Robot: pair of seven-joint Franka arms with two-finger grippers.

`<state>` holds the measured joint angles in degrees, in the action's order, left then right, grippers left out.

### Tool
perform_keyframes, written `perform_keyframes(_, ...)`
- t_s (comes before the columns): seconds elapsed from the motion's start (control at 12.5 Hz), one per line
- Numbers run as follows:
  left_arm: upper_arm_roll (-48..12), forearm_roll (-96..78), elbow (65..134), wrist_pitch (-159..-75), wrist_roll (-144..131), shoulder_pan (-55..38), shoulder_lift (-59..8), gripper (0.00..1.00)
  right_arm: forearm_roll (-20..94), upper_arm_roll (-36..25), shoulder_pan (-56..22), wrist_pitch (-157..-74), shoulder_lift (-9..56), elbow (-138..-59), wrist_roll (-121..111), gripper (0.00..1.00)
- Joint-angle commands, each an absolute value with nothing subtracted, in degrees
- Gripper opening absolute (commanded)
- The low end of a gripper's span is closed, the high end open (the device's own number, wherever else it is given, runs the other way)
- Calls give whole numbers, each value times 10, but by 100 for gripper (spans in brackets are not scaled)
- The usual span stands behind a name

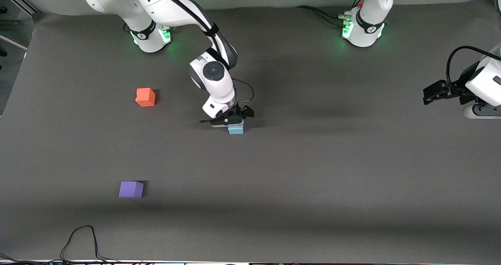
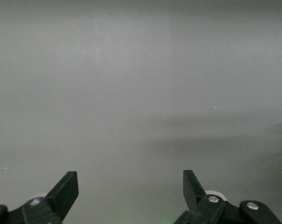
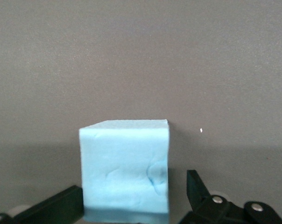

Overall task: Place blue block between orange and purple blocks
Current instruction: 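Close the right gripper on the blue cube and lift it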

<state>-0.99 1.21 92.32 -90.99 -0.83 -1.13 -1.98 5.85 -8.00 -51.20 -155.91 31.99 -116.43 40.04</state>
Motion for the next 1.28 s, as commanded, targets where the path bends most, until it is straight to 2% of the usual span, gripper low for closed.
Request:
perform_keyframes(0.0,-6,10,916,-896,4,-12,-15,100,70,-82,-516,-1567,337,-1148,405,100)
perform_keyframes(0.48,-6,9,915,-883,9,-16,-15,100,70,-82,-508,-1566,339,-1132,403,99)
perform_keyframes(0.72,-5,-7,914,-883,9,-14,-15,100,70,-82,-500,-1558,344,-1107,400,58)
perform_keyframes(0.88,-4,-6,914,-883,9,-14,-15,100,70,-82,-500,-1558,344,-1107,400,39)
perform_keyframes(0.96,-4,-6,914,-884,9,-14,-15,100,70,-82,-499,-1557,342,-1107,399,32)
perform_keyframes(1.12,-4,-3,914,-885,9,-16,-15,100,69,-83,-493,-1519,324,-1105,393,32)
perform_keyframes(1.2,-4,3,914,-888,9,-20,-16,100,69,-83,-485,-1464,298,-1089,384,32)
